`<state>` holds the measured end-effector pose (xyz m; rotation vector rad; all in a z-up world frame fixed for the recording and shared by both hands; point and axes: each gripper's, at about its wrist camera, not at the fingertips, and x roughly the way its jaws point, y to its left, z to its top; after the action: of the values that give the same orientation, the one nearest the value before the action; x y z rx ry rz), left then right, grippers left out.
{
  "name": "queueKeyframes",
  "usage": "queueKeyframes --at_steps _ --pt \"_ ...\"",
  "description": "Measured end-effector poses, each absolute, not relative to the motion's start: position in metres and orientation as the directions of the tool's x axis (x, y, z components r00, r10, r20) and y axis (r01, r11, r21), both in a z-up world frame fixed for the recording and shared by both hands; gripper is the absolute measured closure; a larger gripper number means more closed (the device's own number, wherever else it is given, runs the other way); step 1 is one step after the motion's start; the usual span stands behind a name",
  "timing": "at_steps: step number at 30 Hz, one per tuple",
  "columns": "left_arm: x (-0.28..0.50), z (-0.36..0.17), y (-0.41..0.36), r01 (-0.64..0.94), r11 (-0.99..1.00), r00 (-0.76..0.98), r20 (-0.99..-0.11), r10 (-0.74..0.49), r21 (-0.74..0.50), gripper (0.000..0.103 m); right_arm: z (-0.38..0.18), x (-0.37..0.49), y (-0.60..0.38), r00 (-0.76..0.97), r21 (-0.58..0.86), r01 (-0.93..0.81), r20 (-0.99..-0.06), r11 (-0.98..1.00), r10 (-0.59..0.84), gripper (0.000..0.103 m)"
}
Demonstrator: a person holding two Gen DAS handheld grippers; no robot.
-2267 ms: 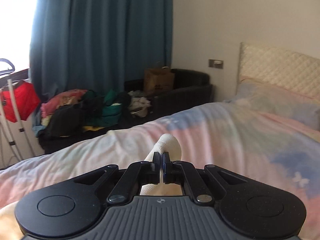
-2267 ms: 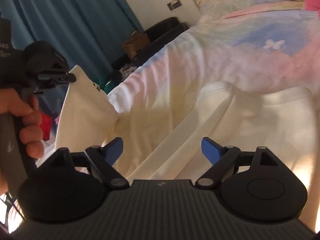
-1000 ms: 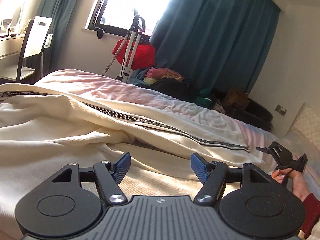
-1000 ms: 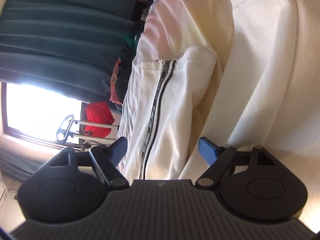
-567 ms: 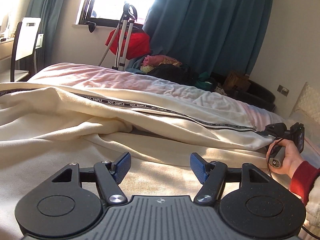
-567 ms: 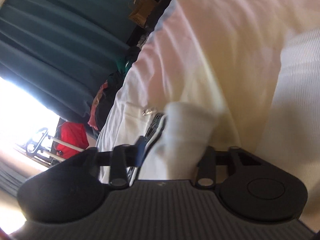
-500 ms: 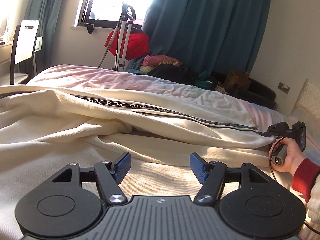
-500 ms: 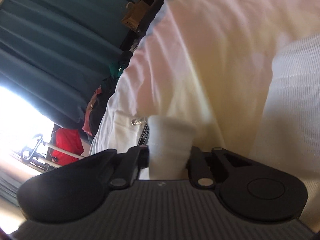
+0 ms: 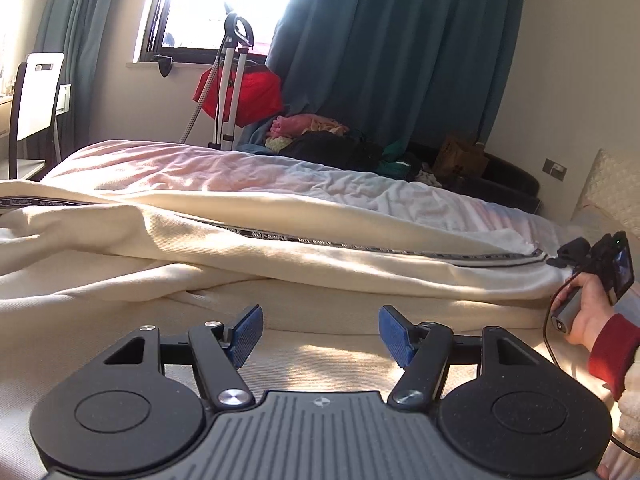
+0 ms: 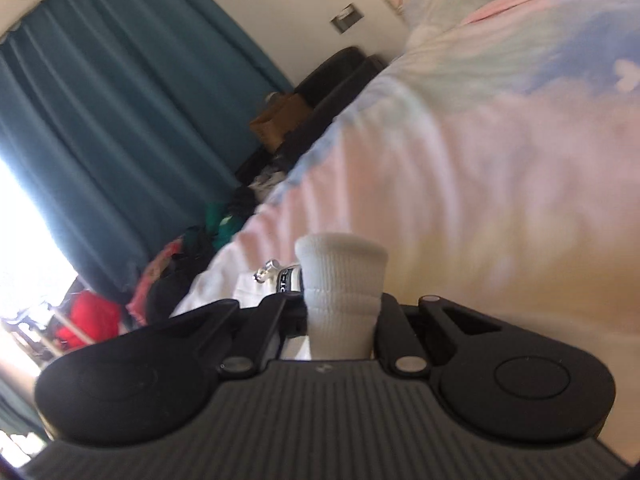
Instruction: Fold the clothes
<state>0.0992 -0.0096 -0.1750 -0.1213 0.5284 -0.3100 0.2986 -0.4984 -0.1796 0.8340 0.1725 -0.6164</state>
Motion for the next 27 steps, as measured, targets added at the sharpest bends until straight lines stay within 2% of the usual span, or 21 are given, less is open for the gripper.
queueKeyframes --at_steps 6,9,10,11,12,13,14,17,22,27 --pt "0.096 -0.169 -0.010 0.265 0.946 0.826 -0.461 -0.323 -0.187 0.037 -0.195 0.299 -0.501 0.767 0.519 0.641 -0.468 0.565 -0.439 0.093" --pt "0.094 -0.168 -0.011 0.262 0.951 0.834 -0.456 -0.310 -0.165 0.037 -0.194 0.294 -0.491 0.737 0.463 0.670 -0.509 0.581 -0.445 0.083" --pt "0.094 -0.167 -0.012 0.261 0.952 0.838 -0.454 -0.304 -0.158 0.037 -0.192 0.291 -0.487 0.733 0.446 0.671 -0.519 0.592 -0.440 0.072" --pt "0.094 -0.167 -0.012 0.261 0.953 0.839 -0.453 -0.302 -0.153 0.037 -0.189 0.287 -0.479 0.741 0.426 0.658 -0.515 0.621 -0.431 0.053" --pt "0.093 -0.166 -0.012 0.261 0.954 0.840 -0.452 -0.300 -0.148 0.036 -0.183 0.284 -0.469 0.751 0.392 0.638 -0.505 0.663 -0.425 0.042" --pt "0.093 -0.165 -0.012 0.262 0.954 0.841 -0.450 -0.298 -0.143 0.036 -0.176 0.280 -0.459 0.762 0.356 0.617 -0.495 0.702 -0.418 0.016" --pt "0.093 -0.165 -0.012 0.262 0.955 0.842 -0.451 -0.296 -0.137 0.035 -0.170 0.276 -0.449 0.769 0.319 0.599 -0.485 0.735 -0.416 0.003" --pt "0.089 -0.170 -0.015 0.266 0.959 0.844 -0.458 -0.281 -0.099 0.035 -0.146 0.263 -0.420 0.780 0.238 0.566 -0.464 0.789 -0.419 0.003" --pt "0.079 -0.174 -0.012 0.273 0.960 0.851 -0.452 -0.268 -0.054 0.035 -0.101 0.225 -0.384 0.830 0.277 0.473 -0.458 0.836 -0.318 0.003" --pt "0.061 -0.167 0.000 0.257 0.964 0.860 -0.440 -0.258 -0.063 0.035 -0.065 0.183 -0.351 0.868 0.265 0.368 -0.440 0.891 -0.228 0.003"
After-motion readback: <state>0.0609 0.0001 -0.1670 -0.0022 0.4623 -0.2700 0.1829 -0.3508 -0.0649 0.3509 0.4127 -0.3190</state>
